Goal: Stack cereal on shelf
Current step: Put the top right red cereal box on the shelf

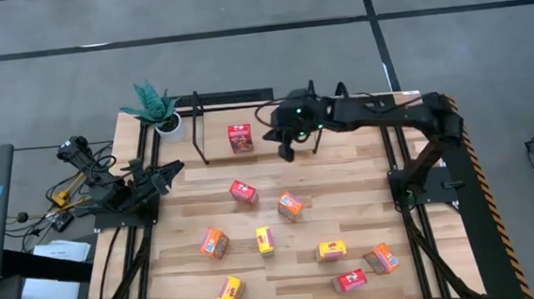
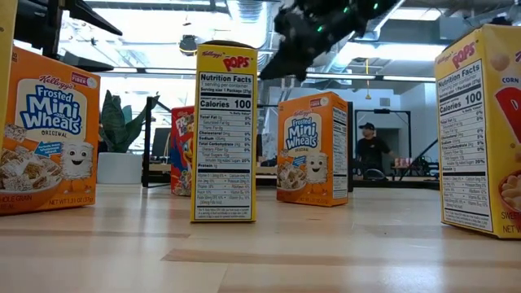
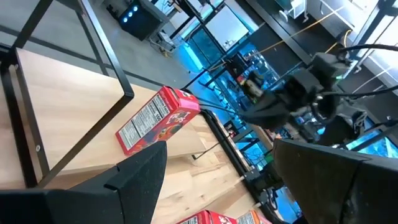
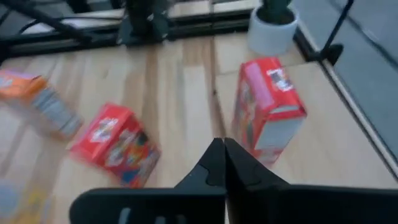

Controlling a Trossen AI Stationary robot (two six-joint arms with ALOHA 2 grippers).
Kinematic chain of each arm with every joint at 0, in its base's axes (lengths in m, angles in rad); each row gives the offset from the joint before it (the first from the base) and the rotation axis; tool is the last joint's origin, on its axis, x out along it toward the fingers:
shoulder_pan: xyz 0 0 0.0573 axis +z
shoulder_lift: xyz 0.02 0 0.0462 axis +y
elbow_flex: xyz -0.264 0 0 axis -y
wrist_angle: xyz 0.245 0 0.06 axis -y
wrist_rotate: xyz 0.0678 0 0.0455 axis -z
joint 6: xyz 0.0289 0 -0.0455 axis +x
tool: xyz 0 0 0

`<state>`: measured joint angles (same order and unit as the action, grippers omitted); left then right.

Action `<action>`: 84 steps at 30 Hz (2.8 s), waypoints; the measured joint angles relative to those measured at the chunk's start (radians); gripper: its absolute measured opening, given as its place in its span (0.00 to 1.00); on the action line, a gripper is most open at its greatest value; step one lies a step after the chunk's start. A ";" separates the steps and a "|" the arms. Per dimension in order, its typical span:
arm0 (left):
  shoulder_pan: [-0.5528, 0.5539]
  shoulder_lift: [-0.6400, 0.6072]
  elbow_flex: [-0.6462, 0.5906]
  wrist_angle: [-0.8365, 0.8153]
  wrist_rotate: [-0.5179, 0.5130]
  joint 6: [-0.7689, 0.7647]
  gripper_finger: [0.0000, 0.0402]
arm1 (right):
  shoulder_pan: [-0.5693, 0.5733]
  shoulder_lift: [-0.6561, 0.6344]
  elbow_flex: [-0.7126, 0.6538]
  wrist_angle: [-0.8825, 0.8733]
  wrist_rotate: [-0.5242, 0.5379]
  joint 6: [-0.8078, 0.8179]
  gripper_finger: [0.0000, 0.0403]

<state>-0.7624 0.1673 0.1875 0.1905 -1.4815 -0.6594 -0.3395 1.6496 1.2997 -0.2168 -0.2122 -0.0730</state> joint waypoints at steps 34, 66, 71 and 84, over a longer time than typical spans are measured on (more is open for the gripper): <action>0.000 0.000 0.000 -0.021 -0.017 -0.042 0.71 | -0.054 0.290 -0.001 0.214 -0.021 0.117 0.03; 0.000 0.000 0.000 -0.028 -0.026 -0.041 0.71 | -0.047 0.319 0.000 0.351 -0.023 0.130 0.03; 0.000 0.000 0.000 -0.028 -0.026 -0.041 0.71 | -0.041 0.332 0.001 0.376 -0.023 0.129 0.06; 0.000 0.000 0.000 -0.028 -0.047 -0.041 0.71 | -0.044 0.335 0.001 0.458 -0.022 0.153 0.04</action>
<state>-0.7620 0.1673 0.1875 0.1627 -1.5289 -0.7006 -0.3832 1.9850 1.3003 0.2409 -0.2347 0.0795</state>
